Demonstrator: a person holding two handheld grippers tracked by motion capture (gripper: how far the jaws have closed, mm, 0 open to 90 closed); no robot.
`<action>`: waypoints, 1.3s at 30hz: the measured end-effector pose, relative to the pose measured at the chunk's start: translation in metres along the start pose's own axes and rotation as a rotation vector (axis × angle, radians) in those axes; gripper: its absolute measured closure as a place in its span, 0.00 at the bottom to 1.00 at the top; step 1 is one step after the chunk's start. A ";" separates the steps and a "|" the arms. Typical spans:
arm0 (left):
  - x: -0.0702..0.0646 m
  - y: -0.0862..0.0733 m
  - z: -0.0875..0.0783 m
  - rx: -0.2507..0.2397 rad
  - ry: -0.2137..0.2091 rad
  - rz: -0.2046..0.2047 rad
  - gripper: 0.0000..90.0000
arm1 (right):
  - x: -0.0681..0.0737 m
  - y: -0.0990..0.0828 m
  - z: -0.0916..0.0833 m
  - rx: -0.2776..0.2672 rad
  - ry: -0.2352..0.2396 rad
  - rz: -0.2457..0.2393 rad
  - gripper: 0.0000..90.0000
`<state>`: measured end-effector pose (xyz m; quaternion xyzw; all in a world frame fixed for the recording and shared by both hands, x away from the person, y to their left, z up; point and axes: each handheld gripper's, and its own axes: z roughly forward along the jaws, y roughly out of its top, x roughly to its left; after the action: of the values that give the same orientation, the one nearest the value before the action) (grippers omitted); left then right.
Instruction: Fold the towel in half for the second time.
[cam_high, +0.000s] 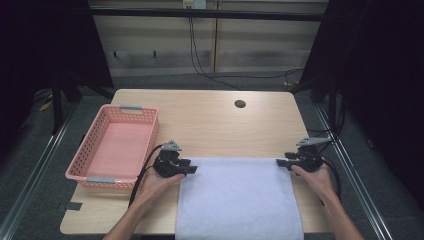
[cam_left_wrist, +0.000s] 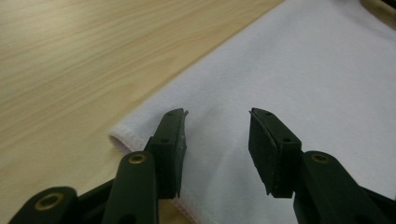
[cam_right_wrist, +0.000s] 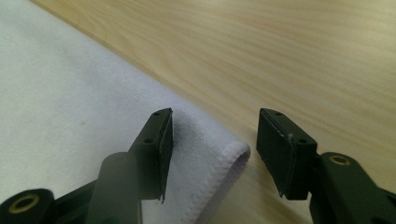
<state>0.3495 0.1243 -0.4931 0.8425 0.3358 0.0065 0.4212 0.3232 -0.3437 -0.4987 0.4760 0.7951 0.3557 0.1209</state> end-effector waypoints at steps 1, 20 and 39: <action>0.000 0.000 0.000 -0.002 0.011 -0.006 0.59 | 0.000 -0.002 0.002 0.004 -0.003 -0.009 0.59; 0.017 0.005 0.017 0.011 0.000 0.017 0.62 | -0.002 -0.010 -0.007 0.017 0.061 0.005 0.93; 0.010 0.050 -0.025 -0.138 -0.016 0.021 0.91 | -0.013 0.033 -0.043 -0.187 0.081 0.043 0.96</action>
<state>0.3779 0.1267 -0.4438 0.8150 0.3225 0.0274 0.4807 0.3296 -0.3645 -0.4473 0.4650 0.7522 0.4498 0.1249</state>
